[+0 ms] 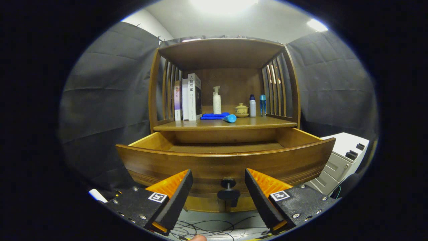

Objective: Pull open the drawer, take out the items inside it, and place them on the countertop above the cabinet.

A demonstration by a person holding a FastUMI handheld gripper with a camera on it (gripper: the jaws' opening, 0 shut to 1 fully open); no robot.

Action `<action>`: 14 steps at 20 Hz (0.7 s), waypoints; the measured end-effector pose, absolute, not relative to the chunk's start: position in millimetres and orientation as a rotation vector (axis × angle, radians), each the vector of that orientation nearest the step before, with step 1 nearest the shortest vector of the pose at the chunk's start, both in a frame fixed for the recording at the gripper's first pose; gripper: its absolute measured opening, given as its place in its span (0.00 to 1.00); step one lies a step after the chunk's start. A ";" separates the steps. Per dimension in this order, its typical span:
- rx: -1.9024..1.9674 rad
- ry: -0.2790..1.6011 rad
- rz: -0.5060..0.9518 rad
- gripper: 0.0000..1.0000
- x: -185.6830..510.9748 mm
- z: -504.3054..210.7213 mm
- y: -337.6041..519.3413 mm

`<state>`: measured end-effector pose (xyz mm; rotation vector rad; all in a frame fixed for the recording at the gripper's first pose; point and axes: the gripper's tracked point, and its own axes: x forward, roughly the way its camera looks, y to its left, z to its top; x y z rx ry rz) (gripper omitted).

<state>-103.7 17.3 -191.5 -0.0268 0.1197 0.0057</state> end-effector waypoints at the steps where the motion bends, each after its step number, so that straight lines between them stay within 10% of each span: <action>1: -0.029 0.116 0.000 0.96 -100.4 -190.9 14.0; 14: -0.083 0.064 -0.039 0.94 -81.6 -187.5 1.0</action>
